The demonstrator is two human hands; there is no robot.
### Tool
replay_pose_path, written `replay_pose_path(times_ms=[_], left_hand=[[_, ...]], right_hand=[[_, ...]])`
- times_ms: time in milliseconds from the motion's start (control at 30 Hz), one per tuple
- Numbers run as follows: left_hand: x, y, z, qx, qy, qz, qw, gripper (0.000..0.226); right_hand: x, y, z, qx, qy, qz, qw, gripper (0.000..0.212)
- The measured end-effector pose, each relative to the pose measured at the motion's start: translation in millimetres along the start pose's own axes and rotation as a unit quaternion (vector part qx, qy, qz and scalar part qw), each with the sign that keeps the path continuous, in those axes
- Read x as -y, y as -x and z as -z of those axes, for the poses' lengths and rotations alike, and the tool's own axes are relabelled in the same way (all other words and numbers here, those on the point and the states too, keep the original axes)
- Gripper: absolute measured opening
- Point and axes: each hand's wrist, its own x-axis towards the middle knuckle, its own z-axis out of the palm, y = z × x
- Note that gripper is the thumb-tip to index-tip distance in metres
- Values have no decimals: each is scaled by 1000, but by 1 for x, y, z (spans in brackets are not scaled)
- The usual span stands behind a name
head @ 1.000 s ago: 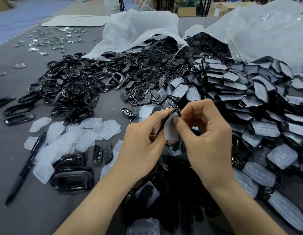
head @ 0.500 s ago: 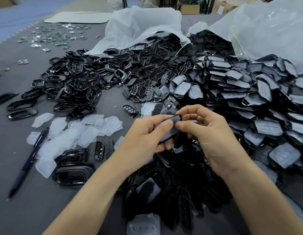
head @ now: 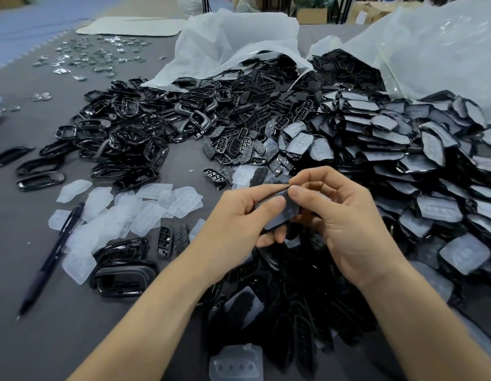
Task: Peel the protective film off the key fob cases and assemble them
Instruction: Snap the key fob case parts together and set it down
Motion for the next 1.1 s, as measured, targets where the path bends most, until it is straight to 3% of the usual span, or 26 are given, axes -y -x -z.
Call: replay_pose_path(times_ms=[200, 333, 500, 833, 1100], left_hand=[[5, -1, 0, -4, 58, 0, 998, 28], [5, -2, -1, 1, 94, -10, 996, 22], [2, -1, -3, 2, 36, -19, 999, 27], [8, -2, -4, -149, -170, -87, 970, 17], [6, 0, -5, -148, -109, -73, 980, 30]], right_hand=[[-1, 0, -4, -28, 43, 60, 997, 20], [-1, 1, -6, -41, 58, 82, 994, 7], [-3, 1, -7, -36, 85, 99, 991, 15], [-5, 2, -10, -48, 56, 88, 993, 12], [-3, 2, -9, -75, 104, 110, 986, 11]])
